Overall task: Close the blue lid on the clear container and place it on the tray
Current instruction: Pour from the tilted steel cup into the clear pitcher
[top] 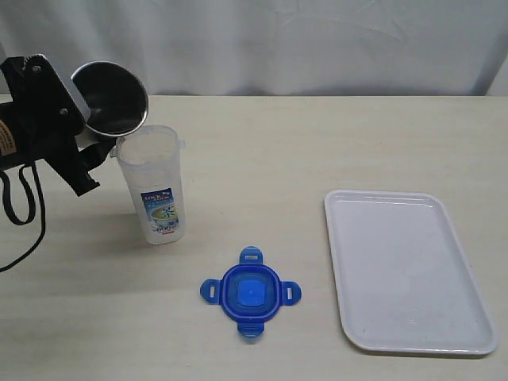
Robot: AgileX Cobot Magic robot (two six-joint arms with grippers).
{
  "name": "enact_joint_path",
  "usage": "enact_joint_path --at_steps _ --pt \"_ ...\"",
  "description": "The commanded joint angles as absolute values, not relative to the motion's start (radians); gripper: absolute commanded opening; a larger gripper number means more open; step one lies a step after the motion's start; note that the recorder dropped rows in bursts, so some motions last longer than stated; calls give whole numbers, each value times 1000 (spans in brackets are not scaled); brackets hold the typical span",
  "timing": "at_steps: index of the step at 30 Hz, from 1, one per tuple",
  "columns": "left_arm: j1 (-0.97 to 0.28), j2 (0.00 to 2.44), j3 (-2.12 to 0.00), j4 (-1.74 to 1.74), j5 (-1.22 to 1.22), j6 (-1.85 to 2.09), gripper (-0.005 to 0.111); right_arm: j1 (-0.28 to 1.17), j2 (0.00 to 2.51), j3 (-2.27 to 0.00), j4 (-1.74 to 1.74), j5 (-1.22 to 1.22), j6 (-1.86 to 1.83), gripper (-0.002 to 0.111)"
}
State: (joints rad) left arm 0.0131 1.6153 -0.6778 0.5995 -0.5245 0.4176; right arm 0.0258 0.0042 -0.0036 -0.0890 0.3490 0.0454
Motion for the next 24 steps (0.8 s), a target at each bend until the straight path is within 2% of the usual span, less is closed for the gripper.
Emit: enact_joint_path --at_steps 1,24 --pt "10 1605 -692 591 -585 464 0 27 0 0 -94 346 45 4" --pt "10 1605 -692 591 -611 479 0 27 0 0 -94 346 45 4"
